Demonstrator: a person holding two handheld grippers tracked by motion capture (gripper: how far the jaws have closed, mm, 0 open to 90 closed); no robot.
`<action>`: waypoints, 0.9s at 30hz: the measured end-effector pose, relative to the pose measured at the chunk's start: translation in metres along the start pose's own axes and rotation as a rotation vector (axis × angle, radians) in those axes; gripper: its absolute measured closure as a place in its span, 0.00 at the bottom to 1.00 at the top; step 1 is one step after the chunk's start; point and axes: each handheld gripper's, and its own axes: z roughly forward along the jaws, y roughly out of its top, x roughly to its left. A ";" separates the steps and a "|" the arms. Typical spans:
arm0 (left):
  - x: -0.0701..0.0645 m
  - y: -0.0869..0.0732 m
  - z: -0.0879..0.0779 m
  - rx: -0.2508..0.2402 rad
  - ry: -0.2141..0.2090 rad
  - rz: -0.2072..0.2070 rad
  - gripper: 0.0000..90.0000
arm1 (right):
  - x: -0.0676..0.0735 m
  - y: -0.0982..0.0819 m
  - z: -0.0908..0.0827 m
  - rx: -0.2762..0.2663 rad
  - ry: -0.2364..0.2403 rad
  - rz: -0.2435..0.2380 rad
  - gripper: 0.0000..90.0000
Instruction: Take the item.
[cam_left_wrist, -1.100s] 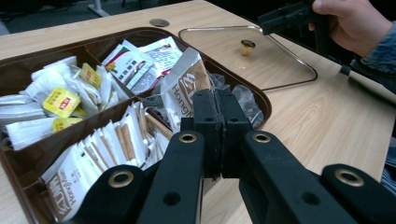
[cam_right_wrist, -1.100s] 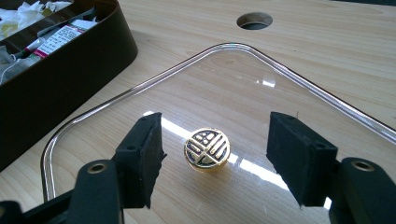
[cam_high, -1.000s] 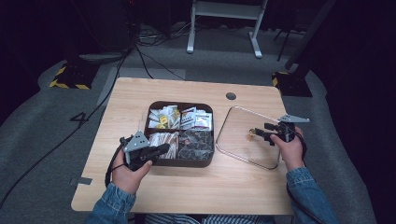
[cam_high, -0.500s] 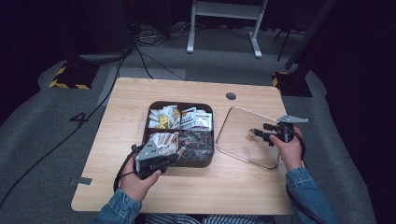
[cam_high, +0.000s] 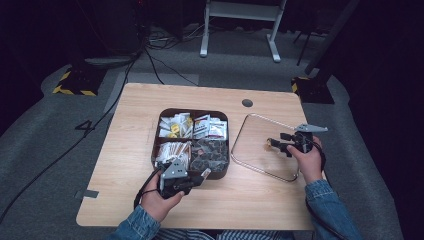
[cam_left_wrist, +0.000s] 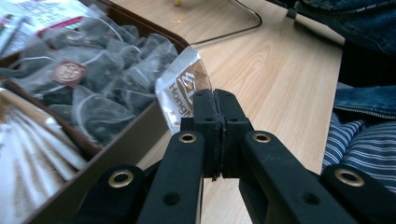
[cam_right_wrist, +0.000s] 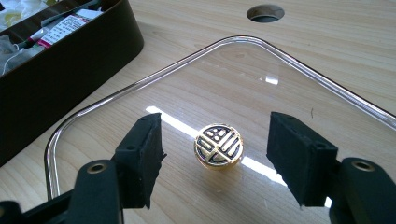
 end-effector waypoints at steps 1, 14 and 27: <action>0.000 0.000 0.000 0.000 0.000 0.000 0.98 | 0.000 0.000 0.000 0.000 0.000 0.000 0.41; -0.014 -0.005 0.020 0.065 -0.068 0.040 0.98 | 0.001 0.001 0.000 -0.001 0.003 -0.003 0.41; -0.014 -0.014 0.038 0.153 -0.098 0.044 0.98 | 0.000 0.000 0.000 -0.001 0.003 0.000 0.41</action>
